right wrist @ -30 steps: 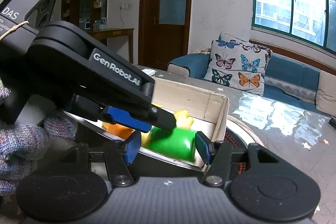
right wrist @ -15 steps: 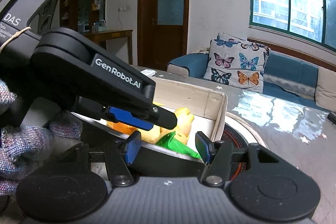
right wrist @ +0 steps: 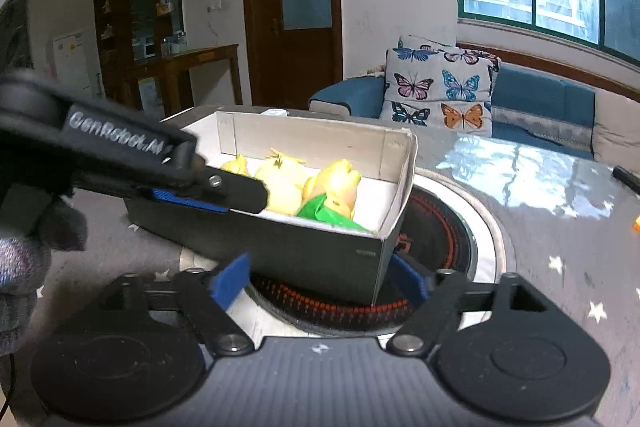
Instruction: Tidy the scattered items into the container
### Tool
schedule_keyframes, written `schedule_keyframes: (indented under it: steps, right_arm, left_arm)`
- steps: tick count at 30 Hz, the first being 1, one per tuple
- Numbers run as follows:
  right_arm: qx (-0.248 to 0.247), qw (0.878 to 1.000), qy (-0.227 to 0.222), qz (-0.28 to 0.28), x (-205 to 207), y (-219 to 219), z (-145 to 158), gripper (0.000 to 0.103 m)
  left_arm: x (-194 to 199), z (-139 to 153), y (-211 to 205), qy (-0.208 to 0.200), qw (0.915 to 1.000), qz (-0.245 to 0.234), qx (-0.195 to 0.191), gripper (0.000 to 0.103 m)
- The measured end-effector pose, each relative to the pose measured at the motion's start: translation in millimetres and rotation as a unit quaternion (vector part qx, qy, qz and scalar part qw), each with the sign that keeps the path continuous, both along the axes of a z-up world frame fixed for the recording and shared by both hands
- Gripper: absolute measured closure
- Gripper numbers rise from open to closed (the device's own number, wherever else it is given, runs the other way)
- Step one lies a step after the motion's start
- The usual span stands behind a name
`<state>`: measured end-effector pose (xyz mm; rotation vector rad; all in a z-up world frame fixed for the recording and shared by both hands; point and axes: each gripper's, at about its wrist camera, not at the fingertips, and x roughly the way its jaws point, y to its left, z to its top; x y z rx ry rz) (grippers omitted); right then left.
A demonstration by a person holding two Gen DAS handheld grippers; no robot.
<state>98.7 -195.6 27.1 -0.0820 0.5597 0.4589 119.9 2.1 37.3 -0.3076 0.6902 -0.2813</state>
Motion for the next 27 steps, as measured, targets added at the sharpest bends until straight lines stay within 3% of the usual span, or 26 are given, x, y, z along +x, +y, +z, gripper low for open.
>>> schedule_keyframes:
  steps: [13, 27]
  right_arm:
    - [-0.007, 1.000, 0.018, -0.016, -16.1, 2.2, -7.5, 0.000]
    - [-0.019, 0.998, 0.048, -0.042, -19.2, 7.8, -20.5, 0.000]
  left_arm:
    - [-32.3, -19.3, 1.5, -0.009, 0.9968, 0.025, 0.075, 0.068]
    - [-44.0, -32.8, 7.4, 0.007, 0.9910, 0.067, 0.116, 0.068]
